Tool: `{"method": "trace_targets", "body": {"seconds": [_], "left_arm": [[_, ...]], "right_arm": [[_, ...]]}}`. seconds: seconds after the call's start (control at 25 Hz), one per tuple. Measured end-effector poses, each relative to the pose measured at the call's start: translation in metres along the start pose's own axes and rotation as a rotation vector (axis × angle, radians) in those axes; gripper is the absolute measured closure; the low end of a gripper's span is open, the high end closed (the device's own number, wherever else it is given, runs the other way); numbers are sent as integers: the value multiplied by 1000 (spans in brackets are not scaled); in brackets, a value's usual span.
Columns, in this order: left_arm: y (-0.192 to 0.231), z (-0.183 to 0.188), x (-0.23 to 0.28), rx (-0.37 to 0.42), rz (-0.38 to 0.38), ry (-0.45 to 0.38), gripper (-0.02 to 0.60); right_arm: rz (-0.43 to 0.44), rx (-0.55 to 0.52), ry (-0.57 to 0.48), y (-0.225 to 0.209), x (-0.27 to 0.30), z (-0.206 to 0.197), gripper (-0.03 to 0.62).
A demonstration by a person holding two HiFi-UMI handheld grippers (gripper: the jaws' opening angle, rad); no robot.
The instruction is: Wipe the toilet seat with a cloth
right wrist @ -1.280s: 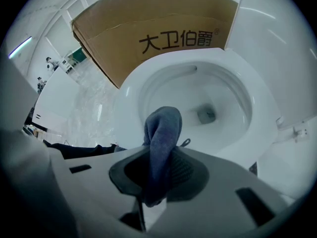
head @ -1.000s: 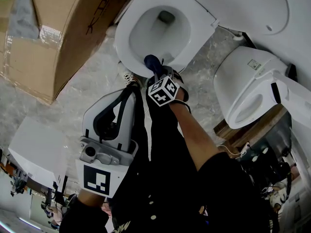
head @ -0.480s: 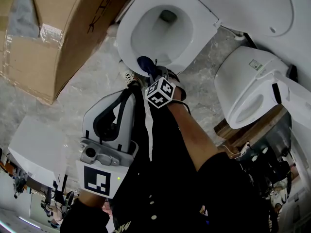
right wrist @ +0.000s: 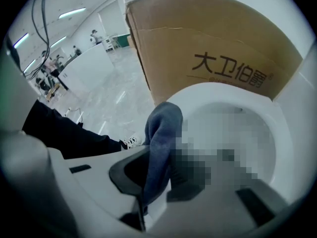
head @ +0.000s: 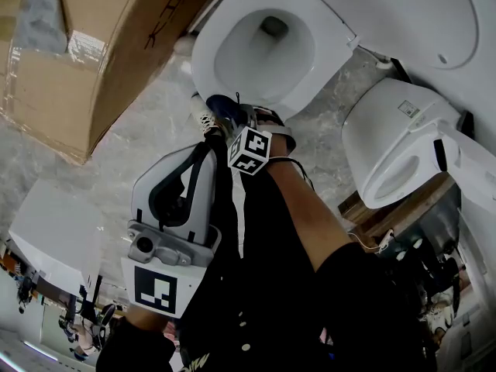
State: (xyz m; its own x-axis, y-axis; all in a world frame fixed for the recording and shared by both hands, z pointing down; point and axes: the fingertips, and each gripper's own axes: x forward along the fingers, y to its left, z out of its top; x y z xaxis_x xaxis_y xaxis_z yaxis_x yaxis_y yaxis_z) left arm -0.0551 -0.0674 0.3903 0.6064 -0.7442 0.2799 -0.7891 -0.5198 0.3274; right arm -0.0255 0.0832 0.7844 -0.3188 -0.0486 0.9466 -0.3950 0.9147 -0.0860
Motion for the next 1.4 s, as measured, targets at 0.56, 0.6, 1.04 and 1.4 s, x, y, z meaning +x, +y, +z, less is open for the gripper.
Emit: {"method": "trace_targets", "body": {"seconds": [0.56, 0.6, 1.04, 1.4], "left_arm": [[11, -3, -11, -19, 25, -3, 570], [11, -3, -12, -21, 27, -4, 571], [24, -8, -17, -45, 49, -1, 571], [39, -8, -22, -59, 73, -7, 571]], "right_arm": [[-25, -707, 1, 1, 4, 27, 520], [-18, -739, -2, 1, 4, 28, 520], [-7, -816, -21, -21, 13, 60, 520], [1, -777, -23, -39, 20, 78, 519]]}}
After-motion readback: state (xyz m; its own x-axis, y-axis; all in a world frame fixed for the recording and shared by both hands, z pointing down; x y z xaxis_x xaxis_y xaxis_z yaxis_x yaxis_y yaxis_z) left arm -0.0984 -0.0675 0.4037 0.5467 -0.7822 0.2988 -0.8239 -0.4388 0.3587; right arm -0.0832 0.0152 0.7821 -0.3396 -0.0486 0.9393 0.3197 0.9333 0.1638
